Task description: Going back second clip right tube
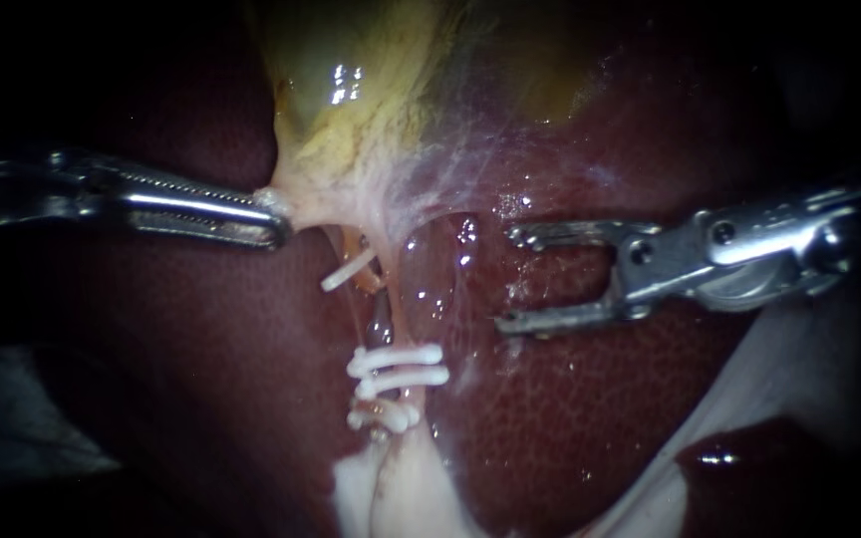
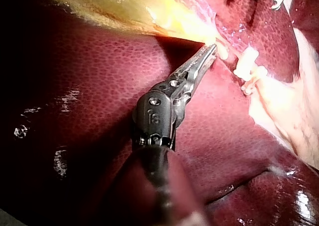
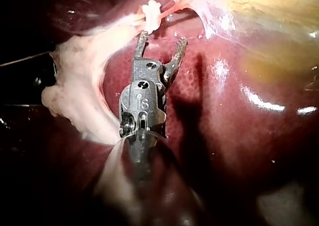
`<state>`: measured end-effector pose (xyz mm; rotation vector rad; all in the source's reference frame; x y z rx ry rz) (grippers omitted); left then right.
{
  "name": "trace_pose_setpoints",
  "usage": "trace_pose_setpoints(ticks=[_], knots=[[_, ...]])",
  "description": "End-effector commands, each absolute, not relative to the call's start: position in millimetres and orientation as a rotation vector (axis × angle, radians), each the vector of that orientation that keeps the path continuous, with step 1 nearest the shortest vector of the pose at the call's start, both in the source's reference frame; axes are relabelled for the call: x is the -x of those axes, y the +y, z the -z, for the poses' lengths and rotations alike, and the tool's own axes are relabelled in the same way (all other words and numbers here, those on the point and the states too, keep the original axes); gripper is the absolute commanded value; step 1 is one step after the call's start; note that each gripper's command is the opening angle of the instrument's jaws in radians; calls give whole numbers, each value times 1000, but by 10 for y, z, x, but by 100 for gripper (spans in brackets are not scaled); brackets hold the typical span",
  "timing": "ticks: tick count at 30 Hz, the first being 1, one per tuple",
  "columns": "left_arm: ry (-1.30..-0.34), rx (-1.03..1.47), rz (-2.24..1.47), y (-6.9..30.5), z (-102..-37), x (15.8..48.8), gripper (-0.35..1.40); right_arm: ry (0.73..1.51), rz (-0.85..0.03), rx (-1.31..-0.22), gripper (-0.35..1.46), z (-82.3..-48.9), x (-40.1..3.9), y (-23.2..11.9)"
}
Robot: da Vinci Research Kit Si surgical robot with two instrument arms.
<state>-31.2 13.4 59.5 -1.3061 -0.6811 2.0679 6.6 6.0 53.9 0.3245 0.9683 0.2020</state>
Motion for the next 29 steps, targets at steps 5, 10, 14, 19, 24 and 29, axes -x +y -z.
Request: trace_pose_setpoints(ticks=[5, 10, 14, 19, 24, 29], knots=[[-680, 1306, -2069, 136, -601, 313, -35, 991, -158, -376, 50, -533, -57, 58], [-671, 1307, -2074, 136, -621, 318, -35, 1002, -131, -391, 50, -535, -54, 55], [-658, 1310, -2083, 136, -637, 325, -35, 1007, -115, -391, 50, -534, -52, 53], [-666, 1306, -2084, 134, -651, 336, -35, 1010, -103, -386, 50, -533, -49, 52], [-669, 1303, -2080, 134, -655, 340, -35, 1012, -95, -386, 50, -533, -48, 52], [-670, 1304, -2080, 134, -655, 340, -35, 1013, -93, -389, 50, -531, -49, 51]])
